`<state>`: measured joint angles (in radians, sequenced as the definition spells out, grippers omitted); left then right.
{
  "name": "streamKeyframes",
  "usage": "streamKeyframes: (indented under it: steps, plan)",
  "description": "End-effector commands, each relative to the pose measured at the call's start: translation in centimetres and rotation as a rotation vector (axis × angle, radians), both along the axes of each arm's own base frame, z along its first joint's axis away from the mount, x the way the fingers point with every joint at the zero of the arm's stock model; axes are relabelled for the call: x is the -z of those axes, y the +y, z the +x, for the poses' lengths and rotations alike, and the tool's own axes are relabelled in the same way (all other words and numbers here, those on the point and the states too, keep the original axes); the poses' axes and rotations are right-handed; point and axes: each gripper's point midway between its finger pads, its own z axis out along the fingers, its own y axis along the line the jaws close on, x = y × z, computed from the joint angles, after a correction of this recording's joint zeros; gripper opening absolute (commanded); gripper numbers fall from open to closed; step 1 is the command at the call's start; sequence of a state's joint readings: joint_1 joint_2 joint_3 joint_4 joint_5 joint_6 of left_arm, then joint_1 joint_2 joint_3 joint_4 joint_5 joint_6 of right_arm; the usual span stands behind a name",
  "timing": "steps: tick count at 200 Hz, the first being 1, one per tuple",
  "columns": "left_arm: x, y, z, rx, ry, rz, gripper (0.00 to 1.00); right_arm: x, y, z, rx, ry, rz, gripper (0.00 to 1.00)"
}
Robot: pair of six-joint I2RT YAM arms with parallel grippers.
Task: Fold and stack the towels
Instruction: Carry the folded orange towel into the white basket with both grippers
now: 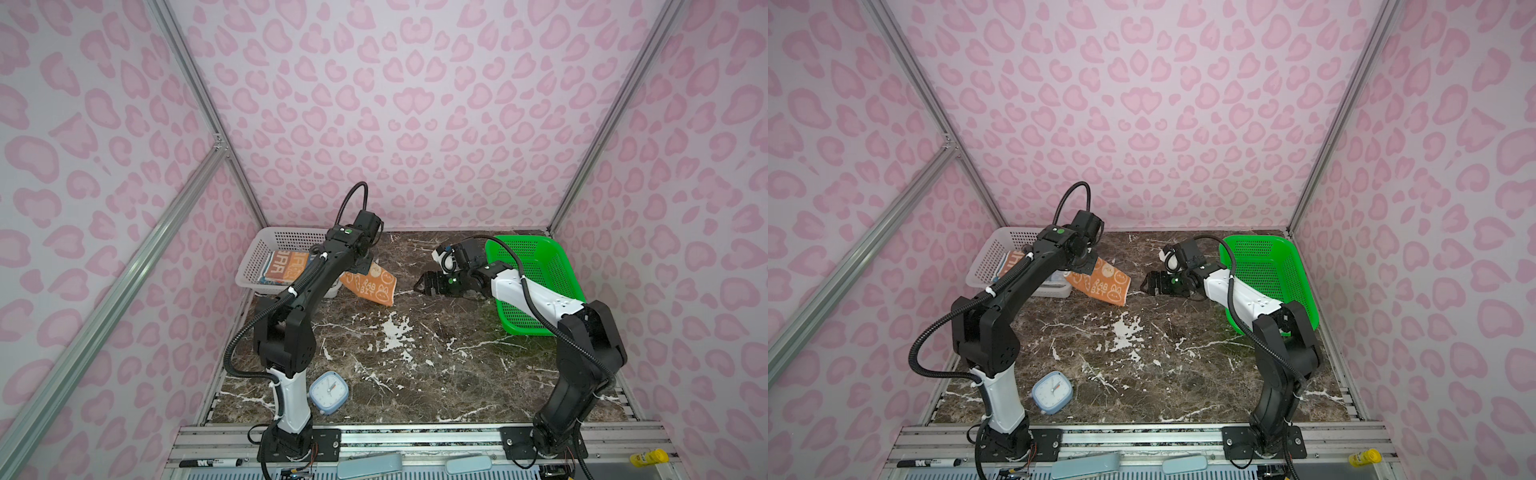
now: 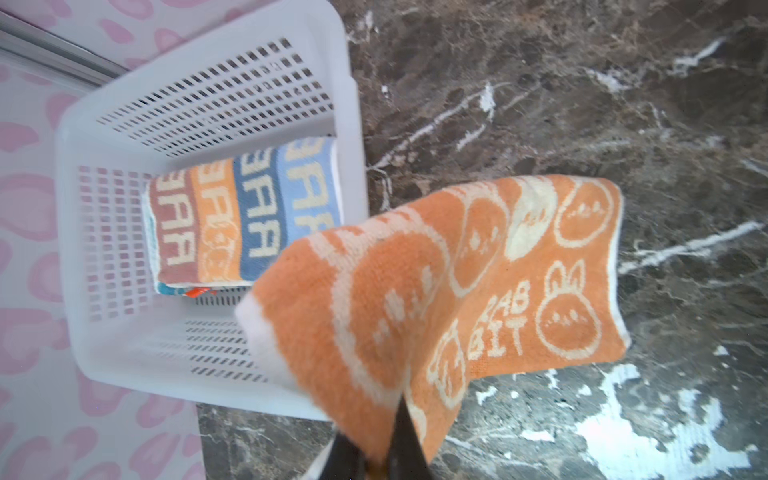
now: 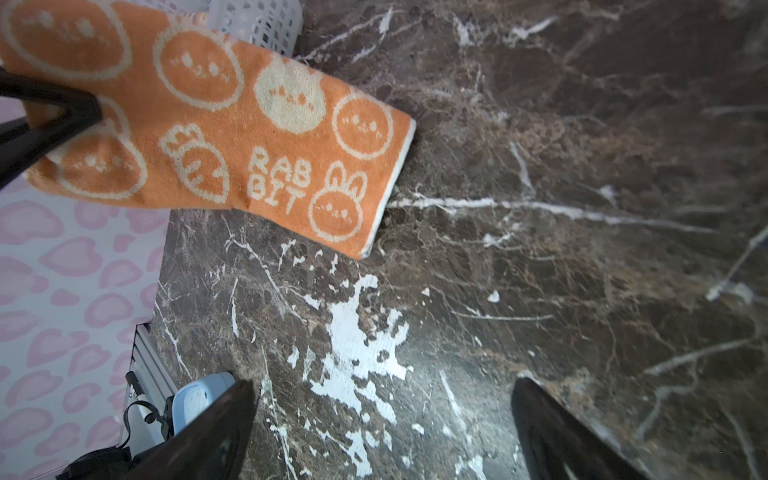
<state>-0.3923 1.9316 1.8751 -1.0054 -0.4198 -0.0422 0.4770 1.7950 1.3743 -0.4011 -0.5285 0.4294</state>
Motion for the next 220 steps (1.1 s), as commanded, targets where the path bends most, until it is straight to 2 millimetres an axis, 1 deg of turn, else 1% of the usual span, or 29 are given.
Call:
streamKeyframes:
  steps: [1, 12, 17, 19, 22, 42, 55, 72, 92, 117, 142, 167, 192, 220]
  plan:
    - [-0.6, 1.6, 0.4, 0.064, 0.032, 0.082, 0.04, -0.8, 1.4, 1.3, -0.018, -0.033, 0.022, 0.98]
    - [-0.8, 2.5, 0.8, 0.063, 0.028, 0.093, 0.04, -1.2, 2.0, 1.9, -0.022, -0.051, 0.022, 0.98]
    - [-0.9, 3.1, 1.0, 0.059, 0.026, 0.098, 0.04, -0.8, 2.1, 2.0, -0.024, -0.047, 0.015, 0.98]
    - [-0.9, 3.3, 1.1, 0.055, 0.023, 0.100, 0.04, -1.6, 2.4, 2.4, -0.024, -0.068, 0.024, 0.98]
    - [-0.9, 3.7, 1.2, 0.052, 0.020, 0.102, 0.04, -1.9, 2.7, 2.6, -0.029, -0.077, 0.025, 0.98]
    - [-1.1, 6.0, 1.9, 0.027, -0.009, 0.114, 0.04, -1.9, 3.9, 3.2, -0.044, -0.099, 0.026, 0.98]
    - [-1.2, 7.1, 2.4, 0.025, -0.033, 0.113, 0.04, -2.0, 5.0, 3.5, -0.064, -0.103, 0.040, 0.98]
    - [-0.6, 8.2, 2.9, 0.069, -0.042, 0.117, 0.04, -2.3, 6.4, 3.8, -0.089, -0.102, 0.060, 0.98]
    - [0.3, 10.1, 3.7, 0.091, -0.055, 0.147, 0.04, -2.6, 7.7, 4.2, -0.115, -0.105, 0.063, 0.98]
    - [0.9, 13.1, 4.8, 0.029, -0.075, 0.149, 0.04, -3.1, 9.1, 4.6, -0.140, -0.107, 0.082, 0.98]
    - [1.8, 15.6, 5.6, -0.027, -0.081, 0.147, 0.04, -3.5, 10.3, 5.0, -0.160, -0.116, 0.084, 0.98]
    - [2.5, 17.0, 6.5, -0.041, -0.106, 0.139, 0.04, -3.3, 11.5, 5.2, -0.176, -0.101, 0.096, 0.98]
    - [2.9, 18.6, 7.4, -0.074, -0.115, 0.145, 0.04, -3.3, 12.6, 4.8, -0.201, -0.092, 0.104, 0.98]
    - [3.4, 20.3, 8.0, -0.096, -0.116, 0.162, 0.04, -3.1, 12.9, 4.8, -0.205, -0.087, 0.092, 0.98]
